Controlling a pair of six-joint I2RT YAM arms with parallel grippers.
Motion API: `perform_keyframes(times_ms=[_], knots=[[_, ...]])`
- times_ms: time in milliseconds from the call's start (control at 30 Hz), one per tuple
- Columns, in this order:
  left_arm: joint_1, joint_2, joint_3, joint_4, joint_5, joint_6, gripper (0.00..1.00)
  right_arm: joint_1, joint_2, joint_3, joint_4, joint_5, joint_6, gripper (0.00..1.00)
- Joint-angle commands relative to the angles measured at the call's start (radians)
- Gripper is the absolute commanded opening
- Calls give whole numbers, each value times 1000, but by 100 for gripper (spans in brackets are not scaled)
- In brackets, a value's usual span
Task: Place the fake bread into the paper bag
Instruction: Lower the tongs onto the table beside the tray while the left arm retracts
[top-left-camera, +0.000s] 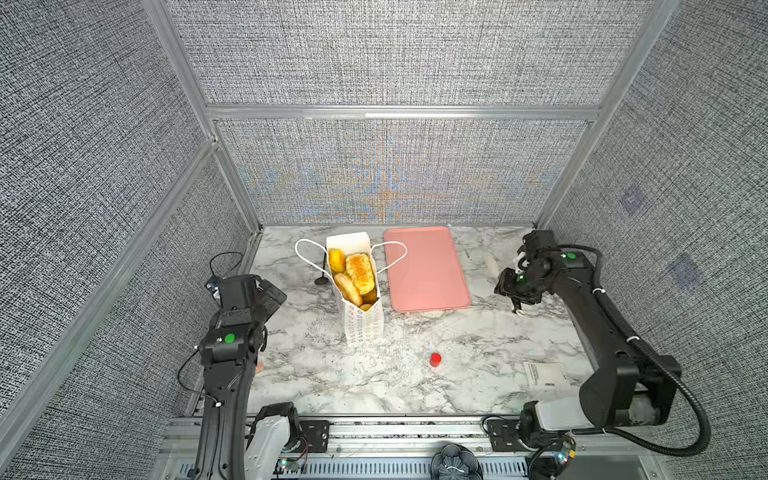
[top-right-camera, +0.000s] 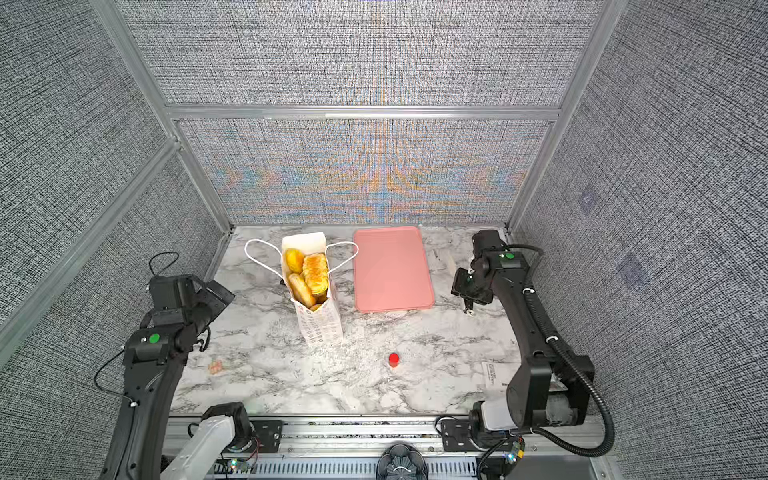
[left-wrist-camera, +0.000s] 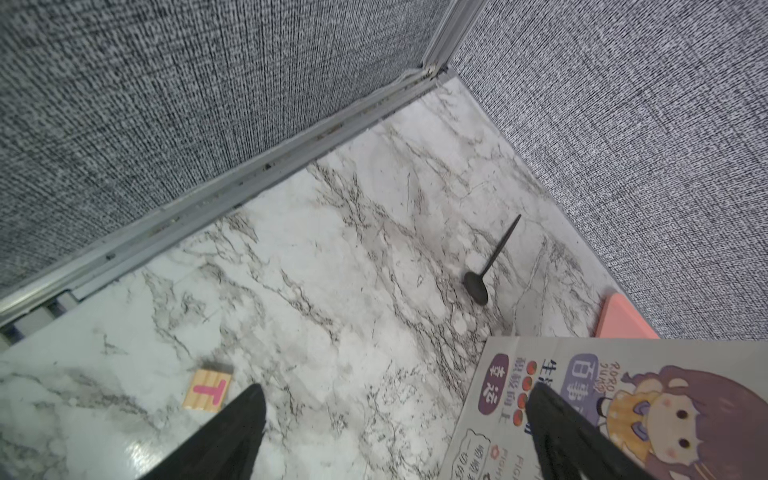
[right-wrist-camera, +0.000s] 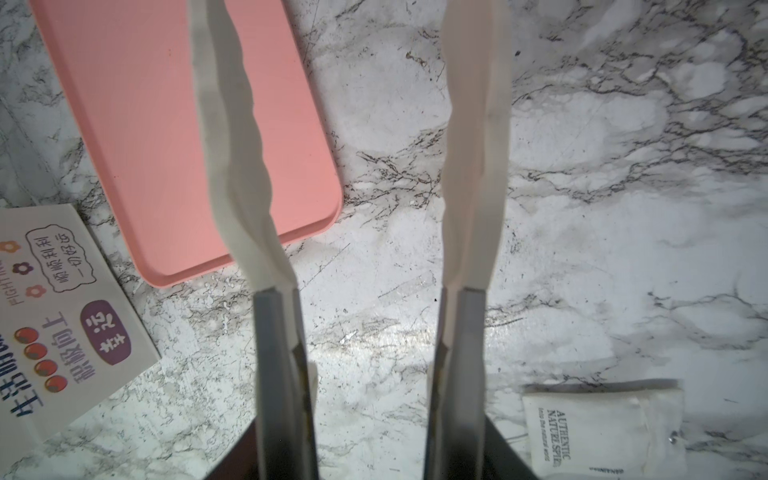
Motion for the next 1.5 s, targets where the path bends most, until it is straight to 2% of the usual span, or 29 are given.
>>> perform_keyframes(times_ms=[0,167,333,500,700,1167,1467], knots=[[1,-39,-46,145,-67,92,99,0,-13,-34,112,48,-32,52],[1,-22,-90,194,-40,195,99,-1,-15,-64,170,83,-68,54],[2,74,-82,144,-77,188,99,-9,46,-58,171,99,-97,55],[1,136,-115,215,-31,177,99,-19,148,-28,153,93,-154,55],[2,131,-198,342,-22,167,99,-34,251,-2,146,72,-231,54],[-2,75,-272,376,11,103,99,-62,441,71,135,117,-287,54],[-2,67,-271,363,3,104,99,-73,501,67,136,96,-267,64]])
